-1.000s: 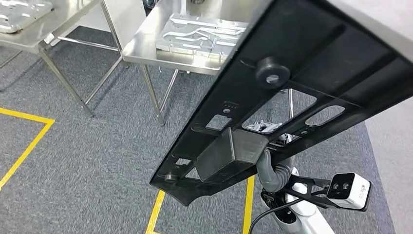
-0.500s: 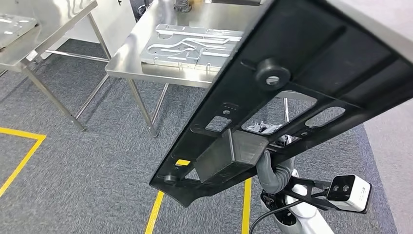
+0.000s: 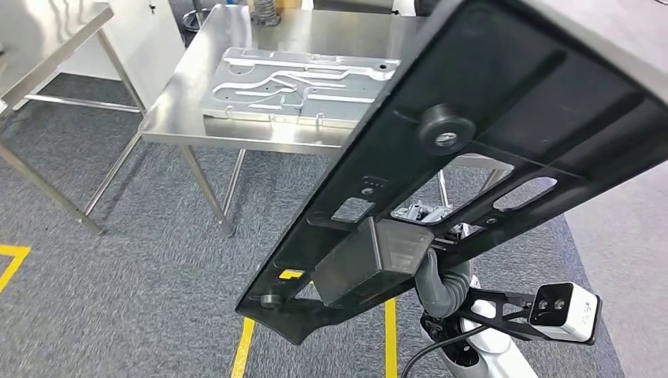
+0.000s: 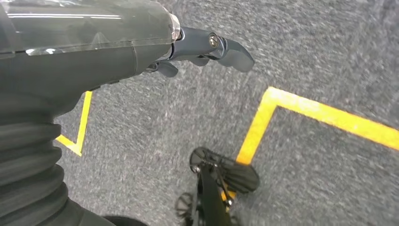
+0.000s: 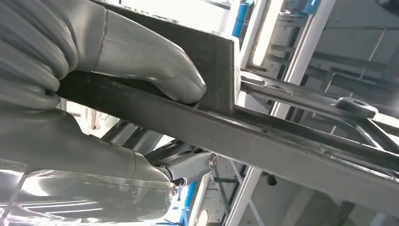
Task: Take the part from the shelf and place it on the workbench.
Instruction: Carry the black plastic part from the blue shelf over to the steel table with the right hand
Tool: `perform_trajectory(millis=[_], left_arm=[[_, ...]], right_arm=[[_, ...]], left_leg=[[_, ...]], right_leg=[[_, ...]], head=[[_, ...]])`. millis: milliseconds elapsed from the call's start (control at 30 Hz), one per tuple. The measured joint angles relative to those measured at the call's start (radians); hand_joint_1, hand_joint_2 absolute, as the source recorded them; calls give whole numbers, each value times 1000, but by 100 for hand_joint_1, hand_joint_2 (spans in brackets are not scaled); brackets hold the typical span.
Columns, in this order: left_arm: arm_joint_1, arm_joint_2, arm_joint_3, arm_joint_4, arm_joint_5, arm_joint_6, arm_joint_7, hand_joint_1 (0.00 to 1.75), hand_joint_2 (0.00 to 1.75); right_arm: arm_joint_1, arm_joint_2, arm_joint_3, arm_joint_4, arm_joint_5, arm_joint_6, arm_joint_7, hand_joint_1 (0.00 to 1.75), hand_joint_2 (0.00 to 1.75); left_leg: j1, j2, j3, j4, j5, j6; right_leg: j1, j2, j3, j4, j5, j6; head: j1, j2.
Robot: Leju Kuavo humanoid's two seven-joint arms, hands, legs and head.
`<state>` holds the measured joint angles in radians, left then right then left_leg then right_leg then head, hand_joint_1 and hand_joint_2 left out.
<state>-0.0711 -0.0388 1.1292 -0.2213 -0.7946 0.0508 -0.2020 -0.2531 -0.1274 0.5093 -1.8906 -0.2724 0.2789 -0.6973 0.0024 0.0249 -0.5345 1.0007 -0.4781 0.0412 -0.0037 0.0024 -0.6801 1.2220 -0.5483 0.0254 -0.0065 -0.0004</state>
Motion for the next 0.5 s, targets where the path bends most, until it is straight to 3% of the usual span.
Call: perform_trajectory(millis=[67,100,133,200,267,333,400,433,467,500], left_arm=[[0,-2,0,0,-1,0,0,0,175],[-1,-4,0,1,-1,0,0,0,175],[-1,-5,0,1,-1,1,1,0,175],[-2,-6,1,1,-2,1,1,0,175],[-4,-5,3,1,-2,1,2,0,175],[-5,-5,6,1,-2,1,3,0,175],[-4,-6,10,1,-1,1,3,0,175],[-2,-5,12,1,-1,1,4,0,175],[0,-5,14,1,0,1,4,0,175],[1,-5,15,1,0,1,4,0,175]], right_arm=[[1,0,-3,0,0,8,0,175,175],[1,1,-5,0,1,10,0,175,175],[1,1,-7,0,1,11,0,175,175],[4,2,-9,-1,3,11,0,175,175],[6,4,-12,-2,8,9,0,175,175],[5,7,-13,-2,20,6,0,175,175],[8,10,-13,-2,28,4,0,175,175],[11,10,-13,-2,30,4,0,175,175],[13,10,-13,-2,31,4,0,175,175],[14,11,-13,-2,32,4,0,175,175]], left_leg=[[-2,14,20,-1,-16,-4],[-3,21,28,-3,-23,-8],[-4,28,35,-6,-28,-14],[-5,38,47,0,-29,-29],[-3,27,49,27,-43,-39],[2,0,9,106,-92,-49],[7,-14,-70,225,-143,-59],[9,-16,-103,262,-148,-62],[10,-16,-120,265,-131,-62],[11,-16,-118,230,-92,-62]], right_leg=[[8,-30,45,-137,88,-10],[13,-45,60,-184,104,-16],[18,-53,67,-208,107,-23],[17,-43,73,-220,104,-37],[10,-29,93,-232,116,-49],[5,-20,109,-238,114,-54],[4,-8,113,-237,107,-55],[3,-2,115,-236,103,-53],[2,3,120,-235,97,-51],[1,7,127,-234,91,-48]], head=[[0,0],[0,0],[1,0],[2,0],[2,0],[2,0],[1,0],[1,0],[1,0],[1,0]])
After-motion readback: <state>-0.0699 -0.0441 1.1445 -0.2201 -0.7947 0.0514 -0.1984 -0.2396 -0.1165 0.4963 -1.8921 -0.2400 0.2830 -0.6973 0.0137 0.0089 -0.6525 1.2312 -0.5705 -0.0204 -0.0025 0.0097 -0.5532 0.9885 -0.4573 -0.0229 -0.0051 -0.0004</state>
